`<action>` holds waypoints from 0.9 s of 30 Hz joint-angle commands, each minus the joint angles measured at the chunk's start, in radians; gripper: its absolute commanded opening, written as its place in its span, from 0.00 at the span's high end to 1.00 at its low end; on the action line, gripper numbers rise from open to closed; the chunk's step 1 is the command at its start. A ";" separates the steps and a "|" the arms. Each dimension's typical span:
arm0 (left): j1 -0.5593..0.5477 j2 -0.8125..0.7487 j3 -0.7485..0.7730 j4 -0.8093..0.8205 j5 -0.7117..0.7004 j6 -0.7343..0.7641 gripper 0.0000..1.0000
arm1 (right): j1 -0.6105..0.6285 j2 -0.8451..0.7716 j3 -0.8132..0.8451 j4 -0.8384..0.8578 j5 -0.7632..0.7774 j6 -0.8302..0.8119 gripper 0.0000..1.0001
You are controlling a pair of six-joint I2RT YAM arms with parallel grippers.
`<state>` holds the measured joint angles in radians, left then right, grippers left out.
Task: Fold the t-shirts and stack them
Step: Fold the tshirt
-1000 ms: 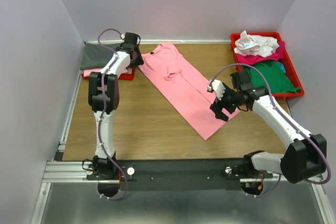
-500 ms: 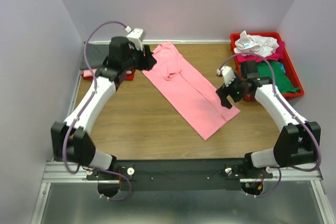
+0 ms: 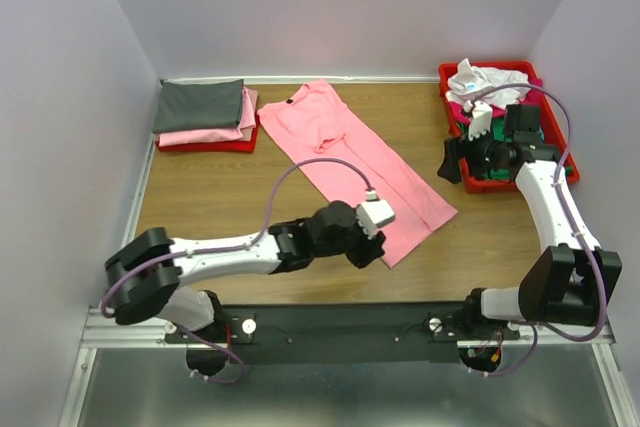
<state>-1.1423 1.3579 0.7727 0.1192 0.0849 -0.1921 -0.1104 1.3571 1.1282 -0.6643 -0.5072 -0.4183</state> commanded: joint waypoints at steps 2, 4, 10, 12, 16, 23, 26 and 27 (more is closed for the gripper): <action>-0.095 0.164 0.106 0.119 -0.197 0.083 0.43 | -0.032 -0.035 -0.057 0.002 -0.062 0.024 0.02; -0.111 0.251 0.164 0.120 -0.214 0.103 0.43 | -0.035 -0.042 -0.073 0.002 -0.065 0.024 0.02; -0.134 0.437 0.306 0.050 -0.295 0.092 0.43 | -0.041 -0.067 -0.100 0.003 -0.079 0.030 0.02; -0.137 0.472 0.329 0.034 -0.321 0.088 0.45 | -0.043 -0.070 -0.100 0.002 -0.080 0.030 0.02; -0.137 0.527 0.338 0.014 -0.335 0.088 0.48 | -0.044 -0.066 -0.099 0.000 -0.080 0.030 0.02; -0.149 0.592 0.349 -0.004 -0.277 0.086 0.49 | -0.044 -0.062 -0.102 0.002 -0.080 0.032 0.02; -0.155 0.627 0.370 -0.047 -0.313 0.076 0.53 | -0.046 -0.065 -0.103 0.002 -0.083 0.033 0.02; -0.155 0.639 0.379 -0.067 -0.330 0.069 0.56 | -0.045 -0.065 -0.105 0.000 -0.086 0.033 0.02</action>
<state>-1.2831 1.9499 1.1206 0.1173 -0.1955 -0.1162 -0.1459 1.3067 1.0348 -0.6636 -0.5667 -0.3927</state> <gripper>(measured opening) 0.461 0.981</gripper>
